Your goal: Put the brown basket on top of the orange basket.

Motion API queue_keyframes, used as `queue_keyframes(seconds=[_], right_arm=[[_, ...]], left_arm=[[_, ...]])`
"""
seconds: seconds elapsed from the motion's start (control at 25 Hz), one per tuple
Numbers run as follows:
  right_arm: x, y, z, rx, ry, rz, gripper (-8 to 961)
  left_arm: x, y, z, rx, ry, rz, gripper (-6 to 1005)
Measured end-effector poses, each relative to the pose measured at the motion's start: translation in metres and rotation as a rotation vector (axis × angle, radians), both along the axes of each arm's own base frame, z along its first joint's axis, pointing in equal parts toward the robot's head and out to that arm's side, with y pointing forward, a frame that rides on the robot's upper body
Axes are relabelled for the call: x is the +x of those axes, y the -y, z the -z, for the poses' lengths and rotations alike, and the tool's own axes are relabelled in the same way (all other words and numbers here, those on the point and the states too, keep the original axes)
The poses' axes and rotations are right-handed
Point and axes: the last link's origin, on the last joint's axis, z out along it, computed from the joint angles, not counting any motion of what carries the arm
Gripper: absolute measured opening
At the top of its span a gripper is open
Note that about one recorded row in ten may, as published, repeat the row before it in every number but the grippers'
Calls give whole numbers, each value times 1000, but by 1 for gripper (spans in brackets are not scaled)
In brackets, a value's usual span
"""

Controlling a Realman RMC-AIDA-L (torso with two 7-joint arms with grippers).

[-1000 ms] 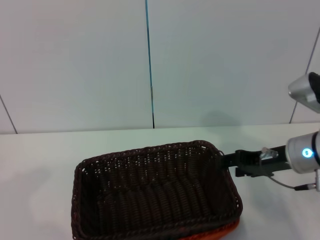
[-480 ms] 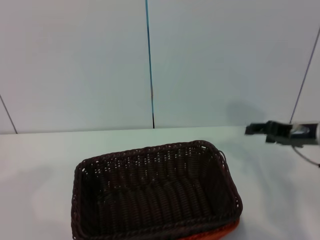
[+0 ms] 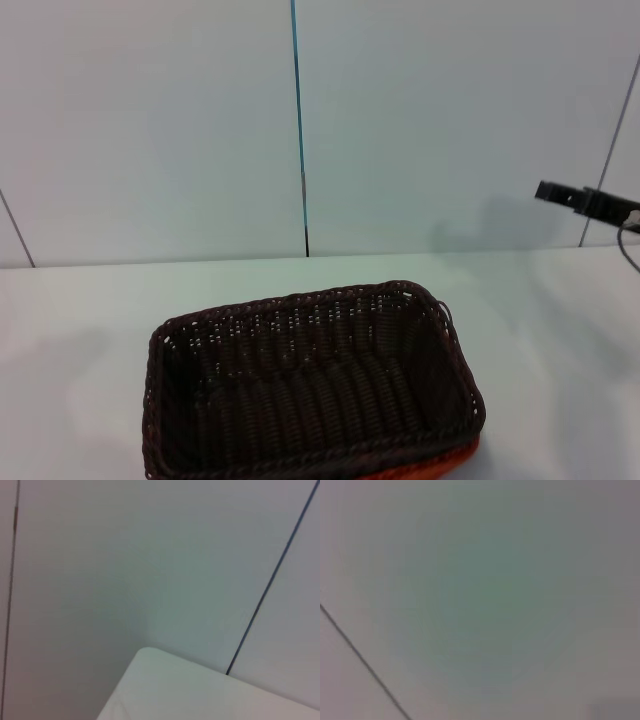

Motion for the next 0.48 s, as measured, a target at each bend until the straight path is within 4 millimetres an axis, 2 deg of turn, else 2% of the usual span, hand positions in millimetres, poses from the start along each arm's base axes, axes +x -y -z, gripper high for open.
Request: queue_keyframes(seconds=[0.48], right_arm=[[25, 1, -3, 145, 0, -59, 694]], left_arm=[[18, -19, 24, 19, 8, 145, 891]])
